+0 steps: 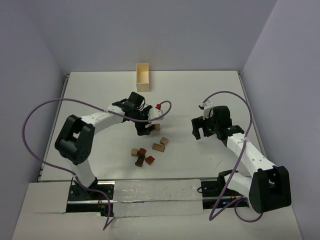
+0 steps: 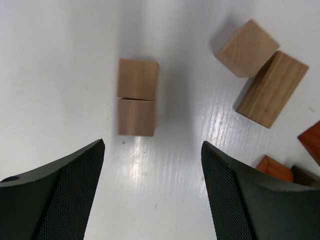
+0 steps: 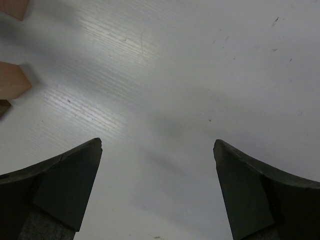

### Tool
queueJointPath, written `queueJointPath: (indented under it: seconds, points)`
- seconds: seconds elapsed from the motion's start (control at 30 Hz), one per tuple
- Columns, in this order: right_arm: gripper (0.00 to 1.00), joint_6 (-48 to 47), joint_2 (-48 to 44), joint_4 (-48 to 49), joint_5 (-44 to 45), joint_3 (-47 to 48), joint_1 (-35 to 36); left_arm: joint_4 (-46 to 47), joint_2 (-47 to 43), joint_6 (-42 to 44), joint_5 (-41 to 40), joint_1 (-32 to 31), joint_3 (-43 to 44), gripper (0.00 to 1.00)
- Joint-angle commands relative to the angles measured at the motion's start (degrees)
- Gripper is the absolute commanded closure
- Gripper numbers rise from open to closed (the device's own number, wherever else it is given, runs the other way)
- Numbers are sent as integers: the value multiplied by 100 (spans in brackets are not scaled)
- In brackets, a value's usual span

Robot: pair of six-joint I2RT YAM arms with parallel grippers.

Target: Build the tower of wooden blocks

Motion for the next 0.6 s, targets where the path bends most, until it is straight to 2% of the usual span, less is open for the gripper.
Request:
queueJointPath:
  seconds: [0.0, 0.23, 0.37, 0.57]
  points:
    - [0, -23, -177, 24, -66, 277, 38, -216, -986, 161, 501, 140, -26, 17]
    - [0, -25, -261, 25, -119, 295, 33, -606, -2223, 470, 824, 149, -877, 22]
    - [0, -23, -303, 9, -160, 292, 39, -605, -2506, 372, 781, 58, -1190, 29]
    - [0, -27, -356, 2, -160, 295, 44, -506, -2625, 467, 484, -441, -1442, 30]
